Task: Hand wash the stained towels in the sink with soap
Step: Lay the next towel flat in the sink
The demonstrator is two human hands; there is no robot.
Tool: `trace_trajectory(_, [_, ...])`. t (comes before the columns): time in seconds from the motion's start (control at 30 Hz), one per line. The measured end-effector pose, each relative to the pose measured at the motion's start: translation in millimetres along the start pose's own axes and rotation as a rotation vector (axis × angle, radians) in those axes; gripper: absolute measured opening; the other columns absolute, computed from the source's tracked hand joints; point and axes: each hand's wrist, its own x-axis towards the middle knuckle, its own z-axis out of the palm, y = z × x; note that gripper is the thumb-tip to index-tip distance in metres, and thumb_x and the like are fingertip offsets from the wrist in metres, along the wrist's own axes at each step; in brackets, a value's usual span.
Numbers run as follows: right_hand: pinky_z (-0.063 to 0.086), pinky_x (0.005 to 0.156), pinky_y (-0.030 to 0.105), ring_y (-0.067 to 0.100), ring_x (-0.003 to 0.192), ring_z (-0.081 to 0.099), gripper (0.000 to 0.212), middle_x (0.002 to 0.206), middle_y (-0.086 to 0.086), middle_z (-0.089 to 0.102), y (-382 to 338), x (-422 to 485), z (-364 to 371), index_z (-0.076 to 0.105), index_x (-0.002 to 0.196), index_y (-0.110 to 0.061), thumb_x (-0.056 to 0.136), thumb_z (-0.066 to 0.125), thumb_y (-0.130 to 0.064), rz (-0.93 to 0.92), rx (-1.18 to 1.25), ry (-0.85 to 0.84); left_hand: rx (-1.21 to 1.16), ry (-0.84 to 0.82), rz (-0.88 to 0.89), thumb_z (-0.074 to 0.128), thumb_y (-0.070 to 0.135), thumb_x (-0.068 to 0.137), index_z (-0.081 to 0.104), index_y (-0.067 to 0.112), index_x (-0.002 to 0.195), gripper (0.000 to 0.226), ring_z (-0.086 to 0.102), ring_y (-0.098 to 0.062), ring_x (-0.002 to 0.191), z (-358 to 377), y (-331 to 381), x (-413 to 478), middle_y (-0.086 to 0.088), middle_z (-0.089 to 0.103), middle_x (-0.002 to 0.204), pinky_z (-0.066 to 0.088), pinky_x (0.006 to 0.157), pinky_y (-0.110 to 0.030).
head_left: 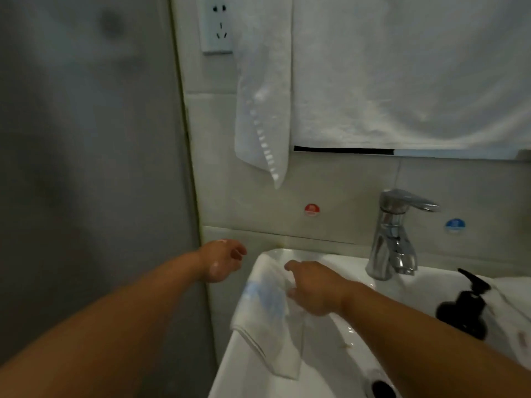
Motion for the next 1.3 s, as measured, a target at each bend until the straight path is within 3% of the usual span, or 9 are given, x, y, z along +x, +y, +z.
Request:
trace_trajectory(0.13, [0.038,0.083,0.025,0.024,0.115,0.058,0.048,0.134,0.007,0.059,-8,32,12,0.043,0.142,-0.015,0.098,0.059,-0.029,0.033,0.111,0.078,-0.262,-0.079,0.026,0.057,0.007,0.099,0.049,0.015,0.147,0.050,0.056,-0.018,0.128,23,-6,20,-0.001,0.058,0.144,0.045,0.088,-0.019])
trace_trajectory(0.3, [0.051,0.086,0.031,0.019,0.101,0.061,0.034,0.115,0.001,0.066,-6,46,21,0.060,0.122,-0.021,0.093,0.065,-0.037,0.101,0.309,0.097,-0.513,-0.116,0.016,0.062,0.018,0.073,0.067,0.024,0.122,0.049,0.067,-0.029,0.111,47,-16,28,-0.003,0.072,0.114,0.056,0.094,-0.055])
trace_trajectory(0.4, [0.049,0.080,0.028,0.020,0.099,0.064,0.035,0.111,0.002,0.070,-4,46,18,0.071,0.117,-0.019,0.090,0.067,-0.040,0.081,0.286,0.059,-0.454,-0.142,0.038,0.061,0.021,0.070,0.070,0.023,0.119,0.049,0.068,-0.024,0.102,46,-19,28,0.001,0.073,0.104,0.057,0.088,-0.042])
trace_trajectory(0.5, [0.043,0.075,0.026,0.017,0.096,0.062,0.033,0.110,0.000,0.071,-4,34,8,0.071,0.114,-0.024,0.088,0.071,-0.044,0.015,0.254,0.074,-0.202,-0.125,0.102,0.065,0.024,0.089,0.070,0.020,0.113,0.025,0.061,-0.015,0.102,33,-19,24,0.005,0.067,0.105,0.047,0.086,-0.028])
trace_trajectory(0.6, [0.039,0.074,0.024,0.015,0.096,0.060,0.023,0.105,-0.007,0.066,1,17,-6,0.063,0.102,-0.030,0.090,0.069,-0.049,-0.074,0.214,0.098,0.053,-0.099,0.145,0.051,0.047,0.089,0.061,0.024,0.097,0.027,0.059,-0.021,0.101,10,-20,8,-0.005,0.066,0.109,0.043,0.081,-0.030])
trace_trajectory(0.73, [0.035,0.068,0.010,0.005,0.092,0.051,0.019,0.104,-0.018,0.057,1,-20,-27,0.052,0.105,-0.040,0.094,0.066,-0.046,-0.195,0.175,0.160,0.268,-0.073,0.263,0.049,0.038,0.098,0.052,0.021,0.094,0.018,0.060,-0.031,0.100,-24,-2,-21,-0.011,0.065,0.106,0.041,0.079,-0.033])
trace_trajectory(0.87, [0.044,0.079,0.030,0.013,0.095,0.058,0.016,0.108,-0.011,0.062,8,-62,-43,0.048,0.099,-0.043,0.095,0.061,-0.050,-0.210,0.135,0.228,0.353,0.005,0.361,0.053,0.031,0.102,0.062,0.021,0.105,0.014,0.060,-0.024,0.096,-57,32,-50,-0.005,0.068,0.104,0.043,0.080,-0.031])
trace_trajectory(0.97, [0.047,0.083,0.032,0.010,0.093,0.057,0.020,0.102,-0.017,0.059,25,-97,-44,0.048,0.104,-0.040,0.095,0.057,-0.056,-0.197,0.135,0.282,0.406,0.017,0.418,0.054,0.040,0.101,0.058,0.030,0.095,0.012,0.055,-0.017,0.084,-70,62,-69,0.010,0.059,0.083,0.040,0.074,-0.028])
trace_trajectory(1.3, [0.043,0.076,0.019,-0.006,0.091,0.059,0.011,0.094,-0.032,0.062,112,-209,-54,0.059,0.097,-0.047,0.091,0.069,-0.050,-0.181,0.176,0.295,0.375,-0.170,0.434,0.046,0.083,0.075,0.061,0.031,0.067,0.054,0.057,-0.002,0.064,-24,145,-103,0.016,0.060,0.067,0.042,0.063,-0.024])
